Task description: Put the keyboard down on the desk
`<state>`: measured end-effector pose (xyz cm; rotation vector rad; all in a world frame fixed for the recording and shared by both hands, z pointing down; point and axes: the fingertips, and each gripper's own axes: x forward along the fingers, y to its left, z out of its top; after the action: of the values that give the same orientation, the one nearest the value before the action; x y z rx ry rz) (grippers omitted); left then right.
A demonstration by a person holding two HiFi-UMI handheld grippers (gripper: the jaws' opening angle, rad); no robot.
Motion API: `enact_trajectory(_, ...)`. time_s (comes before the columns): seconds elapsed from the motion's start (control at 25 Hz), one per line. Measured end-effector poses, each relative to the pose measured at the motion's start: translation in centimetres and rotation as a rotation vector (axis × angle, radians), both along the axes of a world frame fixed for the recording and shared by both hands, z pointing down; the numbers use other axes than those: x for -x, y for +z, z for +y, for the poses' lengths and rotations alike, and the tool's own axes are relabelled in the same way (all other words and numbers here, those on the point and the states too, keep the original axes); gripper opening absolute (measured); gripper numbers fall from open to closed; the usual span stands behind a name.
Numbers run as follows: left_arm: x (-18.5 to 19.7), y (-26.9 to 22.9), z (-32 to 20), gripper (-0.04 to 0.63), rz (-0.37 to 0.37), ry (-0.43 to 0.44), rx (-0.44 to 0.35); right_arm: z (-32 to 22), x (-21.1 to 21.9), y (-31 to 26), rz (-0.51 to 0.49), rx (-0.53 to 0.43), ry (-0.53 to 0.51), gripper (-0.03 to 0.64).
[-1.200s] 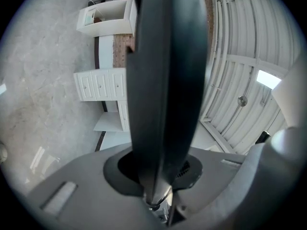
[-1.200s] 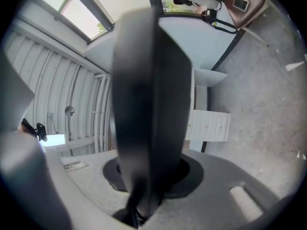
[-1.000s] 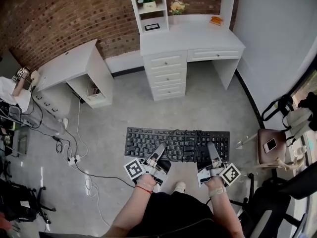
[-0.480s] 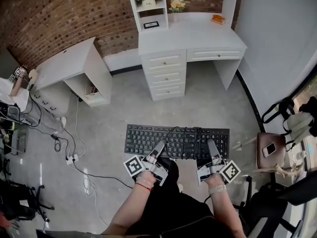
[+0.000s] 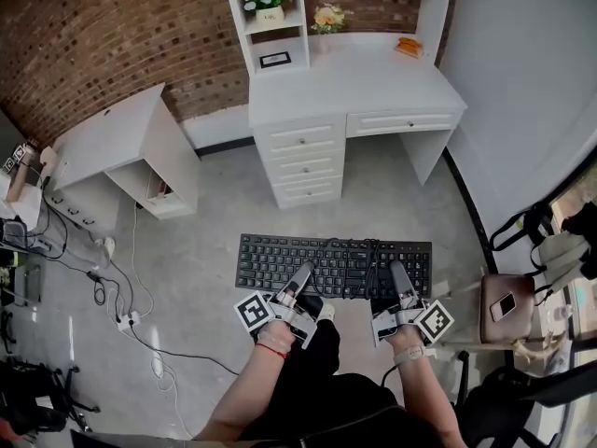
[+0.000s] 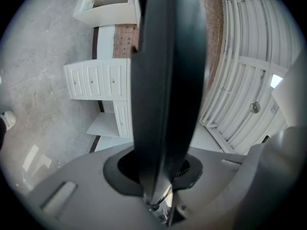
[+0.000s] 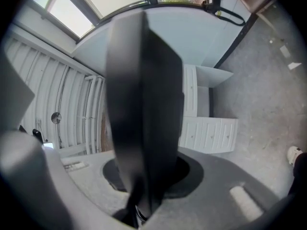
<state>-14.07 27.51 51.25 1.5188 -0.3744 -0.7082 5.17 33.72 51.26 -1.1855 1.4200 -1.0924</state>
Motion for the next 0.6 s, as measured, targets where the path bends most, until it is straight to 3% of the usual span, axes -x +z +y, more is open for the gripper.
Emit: enact_trajectory(0.6, -3.4, 0.0, -13.6, 0.066, -0.021, 0.020, 0.028, -13.4, -3.4, 0.2, 0.015, 0.035, 0.005, 0.071)
